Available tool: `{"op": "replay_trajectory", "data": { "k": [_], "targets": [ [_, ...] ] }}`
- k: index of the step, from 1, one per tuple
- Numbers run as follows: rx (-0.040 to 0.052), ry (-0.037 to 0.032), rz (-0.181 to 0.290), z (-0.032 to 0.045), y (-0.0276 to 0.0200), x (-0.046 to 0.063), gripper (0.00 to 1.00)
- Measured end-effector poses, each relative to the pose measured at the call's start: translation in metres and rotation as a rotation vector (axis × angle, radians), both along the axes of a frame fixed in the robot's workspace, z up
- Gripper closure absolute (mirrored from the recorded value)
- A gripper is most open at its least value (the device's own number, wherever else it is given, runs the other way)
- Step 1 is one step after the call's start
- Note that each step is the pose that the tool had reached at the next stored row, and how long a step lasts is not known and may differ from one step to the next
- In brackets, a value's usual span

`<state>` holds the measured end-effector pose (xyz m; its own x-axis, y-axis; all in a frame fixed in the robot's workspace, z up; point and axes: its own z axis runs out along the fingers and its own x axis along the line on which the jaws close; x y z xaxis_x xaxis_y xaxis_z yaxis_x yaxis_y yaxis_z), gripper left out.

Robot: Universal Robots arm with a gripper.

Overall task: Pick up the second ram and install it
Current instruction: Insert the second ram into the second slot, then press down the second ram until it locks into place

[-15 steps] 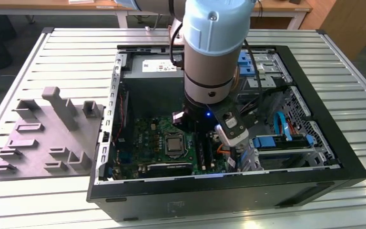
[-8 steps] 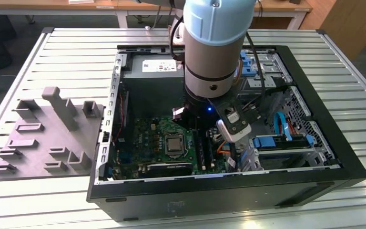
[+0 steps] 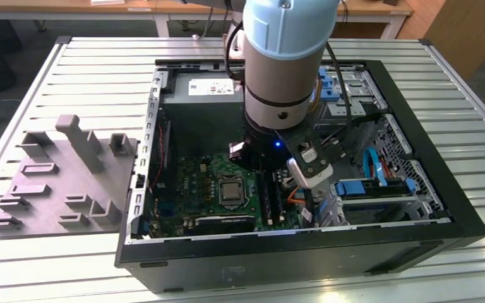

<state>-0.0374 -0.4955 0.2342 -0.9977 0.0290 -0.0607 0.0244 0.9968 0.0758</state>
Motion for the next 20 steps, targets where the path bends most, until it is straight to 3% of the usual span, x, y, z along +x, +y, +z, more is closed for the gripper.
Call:
{"op": "replay_trajectory", "data": {
  "k": [14, 20],
  "targets": [
    [-0.0001, 0.0000, 0.000, 0.0018, 0.0000, 0.0000, 0.89],
    [0.0001, 0.0000, 0.000, 0.0017, 0.0046, 0.0000, 0.89]
  ]
}}
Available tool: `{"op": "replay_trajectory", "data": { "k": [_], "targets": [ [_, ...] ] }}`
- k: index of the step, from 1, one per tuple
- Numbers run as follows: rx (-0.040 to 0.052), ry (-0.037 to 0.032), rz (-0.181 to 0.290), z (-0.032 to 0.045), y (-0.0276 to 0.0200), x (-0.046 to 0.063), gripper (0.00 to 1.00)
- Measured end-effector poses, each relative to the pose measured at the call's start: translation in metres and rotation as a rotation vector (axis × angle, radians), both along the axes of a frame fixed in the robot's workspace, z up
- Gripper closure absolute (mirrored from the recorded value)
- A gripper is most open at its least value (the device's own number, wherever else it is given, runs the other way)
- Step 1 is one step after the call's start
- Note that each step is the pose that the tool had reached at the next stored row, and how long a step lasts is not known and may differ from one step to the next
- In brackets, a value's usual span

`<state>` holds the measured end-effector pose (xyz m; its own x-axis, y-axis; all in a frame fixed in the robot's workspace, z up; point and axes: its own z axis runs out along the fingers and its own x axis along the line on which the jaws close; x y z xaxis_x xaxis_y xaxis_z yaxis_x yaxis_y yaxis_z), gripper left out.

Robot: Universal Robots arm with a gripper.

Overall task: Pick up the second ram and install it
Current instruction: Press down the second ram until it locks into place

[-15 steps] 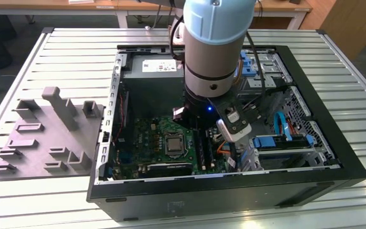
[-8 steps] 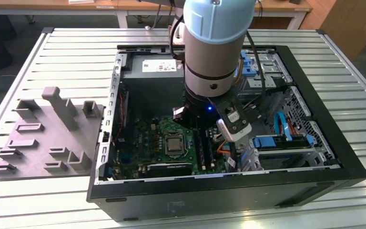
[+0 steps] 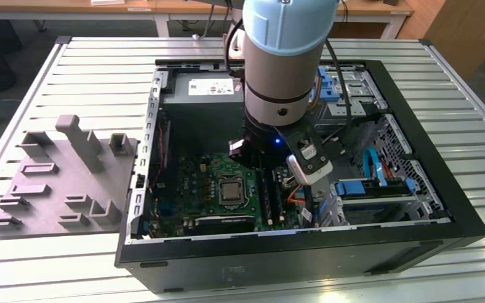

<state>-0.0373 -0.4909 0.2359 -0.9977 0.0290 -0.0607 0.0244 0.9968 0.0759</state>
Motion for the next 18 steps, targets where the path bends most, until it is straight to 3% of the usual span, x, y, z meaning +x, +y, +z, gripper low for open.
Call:
{"op": "replay_trajectory", "data": {
  "k": [18],
  "targets": [
    [0.0011, 0.0000, 0.000, -0.0024, 0.0255, 0.000, 0.89]
  ]
}}
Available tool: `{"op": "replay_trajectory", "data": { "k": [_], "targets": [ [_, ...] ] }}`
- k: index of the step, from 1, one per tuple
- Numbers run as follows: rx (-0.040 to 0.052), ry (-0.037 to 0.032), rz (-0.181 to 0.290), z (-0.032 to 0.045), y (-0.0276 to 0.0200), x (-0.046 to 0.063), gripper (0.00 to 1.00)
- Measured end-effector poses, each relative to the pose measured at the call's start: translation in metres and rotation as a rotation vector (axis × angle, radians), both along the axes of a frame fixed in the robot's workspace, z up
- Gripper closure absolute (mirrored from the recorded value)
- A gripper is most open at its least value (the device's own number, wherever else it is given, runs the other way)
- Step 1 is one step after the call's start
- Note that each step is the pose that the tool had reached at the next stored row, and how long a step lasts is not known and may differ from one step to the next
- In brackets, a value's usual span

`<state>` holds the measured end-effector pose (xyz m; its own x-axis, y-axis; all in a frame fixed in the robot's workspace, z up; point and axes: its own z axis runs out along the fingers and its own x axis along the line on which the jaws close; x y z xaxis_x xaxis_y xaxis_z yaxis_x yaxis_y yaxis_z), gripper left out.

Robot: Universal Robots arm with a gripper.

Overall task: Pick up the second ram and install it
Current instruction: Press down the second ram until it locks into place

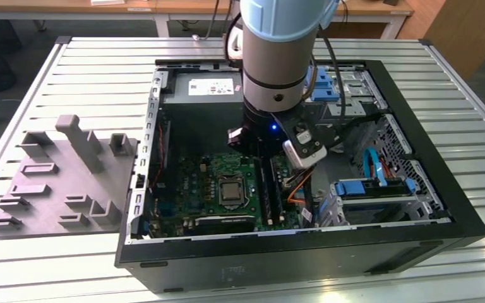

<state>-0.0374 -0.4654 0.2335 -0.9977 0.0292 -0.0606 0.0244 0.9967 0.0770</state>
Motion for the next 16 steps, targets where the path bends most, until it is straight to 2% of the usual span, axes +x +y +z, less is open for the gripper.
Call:
{"op": "replay_trajectory", "data": {
  "k": [11, 16],
  "targets": [
    [0.0000, 0.0000, 0.000, -0.0019, 0.0173, 0.000, 0.89],
    [0.0001, -0.0001, 0.000, -0.0029, 0.0220, 0.000, 0.89]
  ]
}}
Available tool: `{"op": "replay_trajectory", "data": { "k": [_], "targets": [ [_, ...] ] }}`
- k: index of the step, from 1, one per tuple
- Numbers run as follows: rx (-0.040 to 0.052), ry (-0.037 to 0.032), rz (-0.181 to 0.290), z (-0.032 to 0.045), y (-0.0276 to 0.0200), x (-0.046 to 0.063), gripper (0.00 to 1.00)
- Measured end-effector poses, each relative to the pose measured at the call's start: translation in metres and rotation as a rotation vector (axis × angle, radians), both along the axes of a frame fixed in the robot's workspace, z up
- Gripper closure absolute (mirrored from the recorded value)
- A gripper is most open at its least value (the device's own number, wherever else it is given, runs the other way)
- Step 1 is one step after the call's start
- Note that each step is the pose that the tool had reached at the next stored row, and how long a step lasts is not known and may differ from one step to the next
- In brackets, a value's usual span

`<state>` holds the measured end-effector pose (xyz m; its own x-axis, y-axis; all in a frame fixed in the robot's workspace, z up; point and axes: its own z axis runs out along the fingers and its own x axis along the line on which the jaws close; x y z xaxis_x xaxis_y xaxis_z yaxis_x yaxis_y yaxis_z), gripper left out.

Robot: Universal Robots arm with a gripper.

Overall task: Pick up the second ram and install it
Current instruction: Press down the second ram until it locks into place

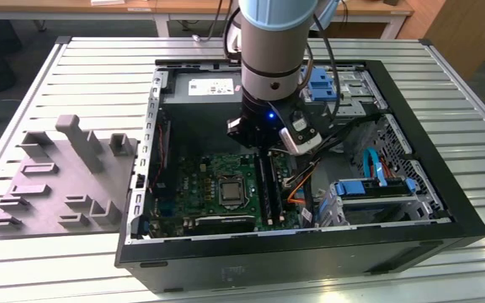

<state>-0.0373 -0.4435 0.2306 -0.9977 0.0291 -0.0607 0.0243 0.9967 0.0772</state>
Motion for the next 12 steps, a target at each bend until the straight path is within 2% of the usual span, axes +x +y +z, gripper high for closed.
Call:
{"op": "replay_trajectory", "data": {
  "k": [12],
  "targets": [
    [0.0000, 0.0000, 0.000, -0.0064, 0.0013, -0.0001, 0.89]
  ]
}}
